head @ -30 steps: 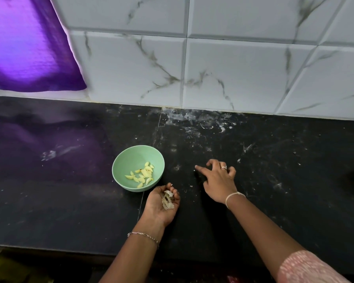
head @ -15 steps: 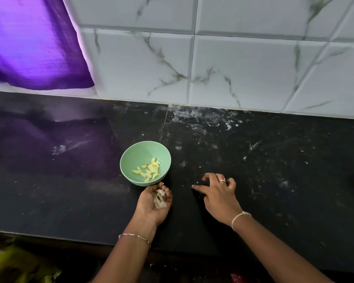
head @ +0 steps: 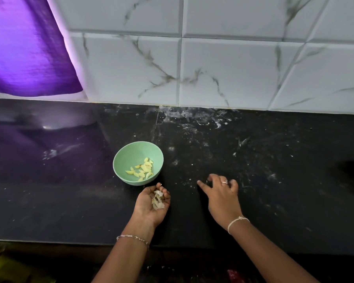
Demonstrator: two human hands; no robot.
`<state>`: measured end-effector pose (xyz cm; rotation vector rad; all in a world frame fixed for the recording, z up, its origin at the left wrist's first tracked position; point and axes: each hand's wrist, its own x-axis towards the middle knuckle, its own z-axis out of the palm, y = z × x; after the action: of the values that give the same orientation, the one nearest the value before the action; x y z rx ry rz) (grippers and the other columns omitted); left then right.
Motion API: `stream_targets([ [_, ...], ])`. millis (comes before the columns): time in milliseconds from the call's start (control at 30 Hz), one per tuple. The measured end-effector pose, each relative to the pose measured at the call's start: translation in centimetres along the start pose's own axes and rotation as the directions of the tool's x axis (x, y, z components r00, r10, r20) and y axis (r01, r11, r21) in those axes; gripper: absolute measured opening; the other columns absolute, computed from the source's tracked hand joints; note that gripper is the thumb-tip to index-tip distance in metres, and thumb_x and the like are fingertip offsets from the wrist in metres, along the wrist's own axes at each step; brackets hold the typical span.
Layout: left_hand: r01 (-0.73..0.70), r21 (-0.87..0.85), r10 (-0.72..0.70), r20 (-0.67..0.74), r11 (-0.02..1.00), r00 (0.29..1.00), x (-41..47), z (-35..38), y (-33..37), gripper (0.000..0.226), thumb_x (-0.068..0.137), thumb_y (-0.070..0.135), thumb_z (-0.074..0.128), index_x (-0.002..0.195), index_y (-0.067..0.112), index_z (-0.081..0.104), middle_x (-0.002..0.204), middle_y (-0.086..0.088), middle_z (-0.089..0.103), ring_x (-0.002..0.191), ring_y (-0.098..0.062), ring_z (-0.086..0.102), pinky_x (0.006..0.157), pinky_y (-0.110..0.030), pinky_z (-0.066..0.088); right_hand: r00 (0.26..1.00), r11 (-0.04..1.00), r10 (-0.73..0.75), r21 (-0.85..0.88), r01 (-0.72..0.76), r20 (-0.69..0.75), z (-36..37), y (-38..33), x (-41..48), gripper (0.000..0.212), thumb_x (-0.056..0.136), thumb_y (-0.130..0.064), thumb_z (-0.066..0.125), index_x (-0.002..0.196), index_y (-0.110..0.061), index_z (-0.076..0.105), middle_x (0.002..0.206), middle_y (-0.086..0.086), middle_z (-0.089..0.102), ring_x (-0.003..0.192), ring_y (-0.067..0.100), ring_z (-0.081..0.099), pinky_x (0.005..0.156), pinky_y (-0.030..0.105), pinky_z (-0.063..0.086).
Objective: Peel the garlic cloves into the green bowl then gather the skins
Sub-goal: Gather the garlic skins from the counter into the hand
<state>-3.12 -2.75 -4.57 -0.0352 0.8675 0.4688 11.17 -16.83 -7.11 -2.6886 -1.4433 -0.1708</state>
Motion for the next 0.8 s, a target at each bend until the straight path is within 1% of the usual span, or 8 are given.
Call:
stream_targets([
  [33,0.006,0.013,-0.006,0.005,1.0,1.0,0.1,0.2,-0.3,0.025,0.096,0.012,0.038,0.078,0.008,0.055,0.062,-0.003,0.052,0.059,-0.012,0.048,0.047,-0.02,0.045,0.993,0.99,0.118,0.077,-0.118,0.011,-0.3,1.0,-0.2,0.058,0.081,-0.007,0.062,0.13,-0.037,0.059,0.123,-0.001,0.052,0.113,0.021,0.05,0.1,0.046,0.027],
  [100,0.018,0.032,-0.018,0.005,0.999,1.0,0.3,0.5,-0.7,0.025,0.096,0.012,0.039,0.077,0.008,0.055,0.06,-0.003,0.053,0.058,-0.012,0.049,0.049,-0.02,0.044,0.945,0.928,0.319,0.18,-0.326,0.065,-0.5,3.2,-0.3,0.057,0.09,-0.01,0.053,0.139,-0.04,0.048,0.132,-0.004,0.046,0.122,0.016,0.042,0.106,0.044,0.02],
  [133,0.022,0.038,-0.022,0.004,0.999,1.0,0.4,0.6,-1.0,0.025,0.096,0.012,0.039,0.077,0.008,0.055,0.06,-0.003,0.053,0.058,-0.013,0.049,0.051,-0.02,0.044,0.921,0.902,0.379,0.185,-0.389,0.089,-0.5,4.2,-0.2,0.057,0.092,-0.012,0.051,0.141,-0.039,0.046,0.133,-0.005,0.044,0.124,0.015,0.041,0.108,0.044,0.019],
  [200,0.033,0.055,-0.033,0.004,0.998,0.999,0.5,0.9,-1.5,0.025,0.096,0.012,0.039,0.077,0.008,0.055,0.061,-0.004,0.053,0.059,-0.013,0.048,0.052,-0.02,0.043,0.894,0.878,0.434,0.17,-0.448,0.117,-0.4,5.8,-0.1,0.057,0.093,-0.013,0.05,0.144,-0.039,0.042,0.132,-0.004,0.044,0.124,0.015,0.04,0.108,0.044,0.02],
  [300,0.047,0.068,-0.047,0.002,0.997,0.999,0.6,1.1,-2.1,0.024,0.096,0.011,0.04,0.077,0.007,0.055,0.065,-0.004,0.052,0.06,-0.013,0.048,0.054,-0.019,0.043,0.894,0.881,0.429,0.158,-0.446,0.133,-0.3,6.7,0.3,0.059,0.095,-0.011,0.047,0.145,-0.041,0.04,0.127,-0.004,0.044,0.121,0.016,0.04,0.107,0.043,0.02],
  [433,0.064,0.087,-0.064,-0.001,0.994,0.998,0.8,1.3,-2.6,0.024,0.096,0.012,0.039,0.077,0.008,0.054,0.065,-0.003,0.052,0.06,-0.012,0.049,0.053,-0.019,0.044,0.943,0.938,0.316,0.117,-0.328,0.107,-0.2,5.7,0.2,0.061,0.094,-0.009,0.045,0.145,-0.042,0.038,0.124,-0.006,0.043,0.117,0.015,0.04,0.103,0.04,0.021],
  [600,0.068,0.096,-0.069,0.001,0.993,0.998,1.0,1.5,-2.7,0.024,0.096,0.012,0.038,0.078,0.008,0.054,0.066,-0.003,0.051,0.06,-0.012,0.048,0.05,-0.02,0.044,0.98,0.972,0.182,0.134,-0.192,0.085,0.5,3.0,-0.6,0.062,0.093,-0.006,0.046,0.145,-0.04,0.04,0.121,-0.004,0.043,0.115,0.018,0.04,0.104,0.042,0.021],
  [800,0.08,0.111,-0.081,0.003,0.991,0.997,1.2,2.0,-3.0,0.025,0.096,0.012,0.039,0.077,0.008,0.055,0.064,-0.004,0.052,0.06,-0.012,0.048,0.047,-0.019,0.044,0.973,0.964,0.194,0.159,-0.212,0.124,0.3,1.8,-0.2,0.059,0.095,-0.008,0.044,0.144,-0.039,0.04,0.125,-0.005,0.04,0.12,0.017,0.036,0.107,0.042,0.018],
])
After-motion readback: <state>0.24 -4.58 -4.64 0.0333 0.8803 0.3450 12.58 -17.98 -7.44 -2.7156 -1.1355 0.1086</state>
